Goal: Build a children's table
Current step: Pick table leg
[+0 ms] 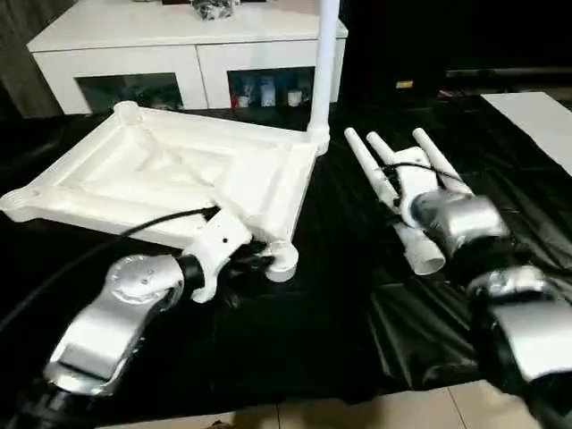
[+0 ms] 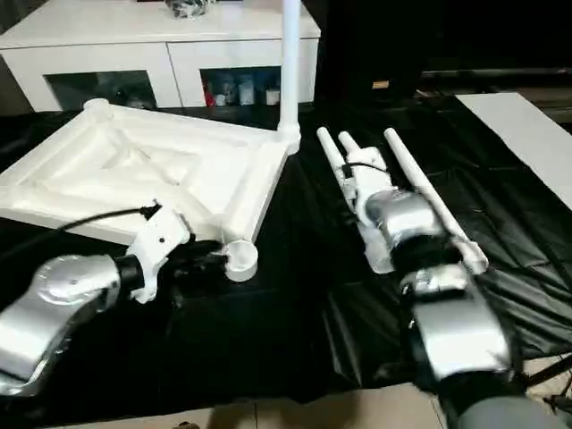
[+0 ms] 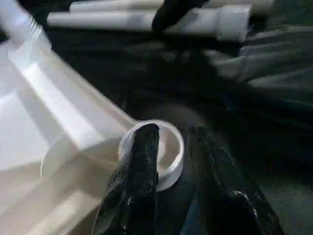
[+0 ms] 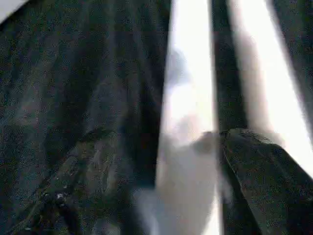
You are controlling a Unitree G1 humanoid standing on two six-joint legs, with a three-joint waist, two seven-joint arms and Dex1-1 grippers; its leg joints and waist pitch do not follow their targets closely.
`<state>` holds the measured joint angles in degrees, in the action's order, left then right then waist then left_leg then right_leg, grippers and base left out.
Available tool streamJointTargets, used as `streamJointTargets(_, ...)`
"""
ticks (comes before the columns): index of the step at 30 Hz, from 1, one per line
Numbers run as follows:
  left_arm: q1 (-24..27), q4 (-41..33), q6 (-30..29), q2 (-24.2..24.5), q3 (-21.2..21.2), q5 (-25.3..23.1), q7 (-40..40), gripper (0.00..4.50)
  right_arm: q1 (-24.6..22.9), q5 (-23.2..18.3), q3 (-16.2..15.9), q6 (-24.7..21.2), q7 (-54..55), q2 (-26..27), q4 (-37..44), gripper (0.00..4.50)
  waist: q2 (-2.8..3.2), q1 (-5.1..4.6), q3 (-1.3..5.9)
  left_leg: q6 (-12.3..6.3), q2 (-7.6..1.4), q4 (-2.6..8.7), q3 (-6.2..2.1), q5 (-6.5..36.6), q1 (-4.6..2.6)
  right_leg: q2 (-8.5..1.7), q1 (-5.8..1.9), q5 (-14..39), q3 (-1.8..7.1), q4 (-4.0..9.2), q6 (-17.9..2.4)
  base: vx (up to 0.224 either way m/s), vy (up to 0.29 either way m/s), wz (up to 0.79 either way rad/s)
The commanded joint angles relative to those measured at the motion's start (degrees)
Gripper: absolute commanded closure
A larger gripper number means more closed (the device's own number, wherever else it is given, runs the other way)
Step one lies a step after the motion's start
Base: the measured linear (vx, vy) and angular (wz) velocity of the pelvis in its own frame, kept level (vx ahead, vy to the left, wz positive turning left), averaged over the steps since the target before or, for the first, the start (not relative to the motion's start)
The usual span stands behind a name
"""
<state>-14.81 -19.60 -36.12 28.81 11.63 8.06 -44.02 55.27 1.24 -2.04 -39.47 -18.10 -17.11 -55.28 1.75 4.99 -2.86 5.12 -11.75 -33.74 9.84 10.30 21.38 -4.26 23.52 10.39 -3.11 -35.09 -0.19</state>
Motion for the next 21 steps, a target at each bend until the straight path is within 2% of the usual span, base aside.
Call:
streamJointTargets(1, -0.8, -1.7, -1.4, 0.7, 0.2, 1.0, -1.2, 3.28, 0.7, -0.6, 0.5, -2.9, -2.5, -0.2, -2.6, 0.59, -0.06, 0.01, 3.69, 0.65, -0.55, 3.45, 0.26, 10.3, -0.45, -2.54, -3.01, 5.7, 1.88, 2.97, -13.5, 0.000, 0.000, 0.00)
streamJointTargets(2, -1.0, -2.1, -1.6, 0.8, 0.4, 1.1, -1.4, 3.28, 0.7, -0.5, 0.8, -2.9, -2.0, -0.2, -3.4, 0.59, 0.03, 0.03, 3.75, 0.76, -0.59, 3.42, 0.24, 10.4, -0.53, -2.57, -3.02, 6.0, 1.85, 2.94, -13.6, 0.000, 0.000, 0.00)
streamJointTargets(3, -1.2, -2.6, -1.9, 0.9, 0.5, 1.4, -1.6, 3.18, 0.9, -0.4, 1.2, -2.6, -0.6, -0.3, -4.7, 0.77, -0.24, 0.02, 3.70, 0.93, -0.60, 3.43, 0.34, 10.5, -0.55, -2.57, -2.96, 6.5, 1.90, 3.06, -13.6, 0.000, 0.000, 0.00)
streamJointTargets(7, -1.6, -4.5, -3.1, 1.0, -0.1, 3.6, -2.4, 3.13, 2.2, -0.5, 1.9, -1.7, 0.3, -0.4, -8.8, 1.07, -0.12, 0.09, 3.69, 1.69, -0.59, 3.41, 0.28, 11.4, -0.56, -2.72, -2.94, 8.5, 1.88, 3.04, -13.5, 0.000, 0.000, 0.00)
streamJointTargets(13, -2.2, -5.3, -3.9, 1.9, -0.4, 4.4, -3.1, 3.13, 2.8, -0.5, 2.1, -1.9, -0.1, -0.9, -10.7, 1.47, -0.06, 0.10, 3.65, 1.79, -0.52, 3.33, 0.28, 12.0, -0.53, -2.61, -2.88, 9.6, 1.83, 3.10, -12.8, 0.000, 0.000, 0.00)
streamJointTargets(17, -3.0, -5.2, -5.5, 2.0, -1.0, 6.0, -4.0, 3.13, 2.8, -0.3, 2.0, -1.7, -0.4, -1.3, -11.8, 1.84, 0.02, 0.22, 3.72, 1.99, -0.55, 3.26, 0.30, 11.9, -0.60, -2.53, -2.79, 9.1, 1.78, 2.96, -13.2, 0.000, 0.000, 0.00)
streamJointTargets(18, -3.4, -5.2, -7.0, 2.0, -1.6, 7.8, -4.4, 2.85, 3.0, -0.5, 2.7, -1.3, 0.1, -1.5, -12.6, 1.93, 0.00, 0.21, 3.75, 2.01, -0.53, 3.23, 0.30, 11.8, -0.55, -2.52, -2.84, 8.7, 1.78, 2.89, -13.3, 0.000, 0.000, 0.00)
streamJointTargets(21, -3.7, -5.6, -8.3, 1.6, -2.4, 9.5, -4.5, 2.72, 3.2, -0.8, 3.3, -1.2, 0.4, -1.6, -12.8, 2.20, -0.03, 0.24, 3.79, 2.00, -0.46, 3.17, 0.29, 11.5, -0.52, -2.51, -2.91, 8.0, 1.77, 2.80, -13.6, 0.000, 0.000, 0.00)
